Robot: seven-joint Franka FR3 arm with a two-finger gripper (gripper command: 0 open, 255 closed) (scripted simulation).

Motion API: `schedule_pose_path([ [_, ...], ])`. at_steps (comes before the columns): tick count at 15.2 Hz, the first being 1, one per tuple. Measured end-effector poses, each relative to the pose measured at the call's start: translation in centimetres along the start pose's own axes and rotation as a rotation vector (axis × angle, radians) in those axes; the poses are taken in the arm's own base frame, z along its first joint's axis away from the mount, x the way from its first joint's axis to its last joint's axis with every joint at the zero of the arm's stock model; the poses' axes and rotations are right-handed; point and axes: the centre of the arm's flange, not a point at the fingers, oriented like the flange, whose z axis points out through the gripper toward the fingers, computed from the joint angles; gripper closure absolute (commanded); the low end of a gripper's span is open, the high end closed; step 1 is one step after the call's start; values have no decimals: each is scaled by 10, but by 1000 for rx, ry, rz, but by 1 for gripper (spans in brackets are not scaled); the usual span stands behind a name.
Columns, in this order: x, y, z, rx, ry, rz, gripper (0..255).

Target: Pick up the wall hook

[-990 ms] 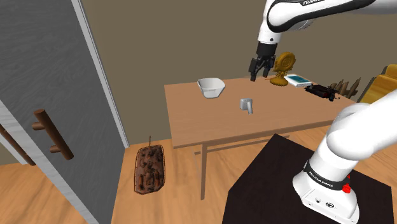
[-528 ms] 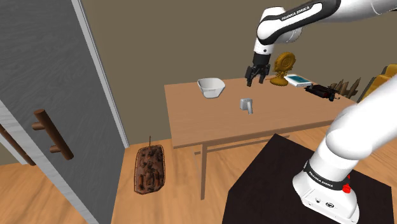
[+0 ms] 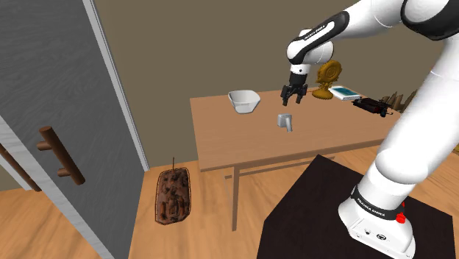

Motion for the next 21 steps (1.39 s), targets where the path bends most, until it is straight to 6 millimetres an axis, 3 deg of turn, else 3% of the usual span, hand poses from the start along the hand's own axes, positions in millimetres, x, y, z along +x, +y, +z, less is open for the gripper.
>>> schedule_pose_path([
  [12,75,98,104,53,-30,108,0],
  [20,84,108,146,58,-32,115,0],
  [21,84,108,149,58,-32,115,255],
])
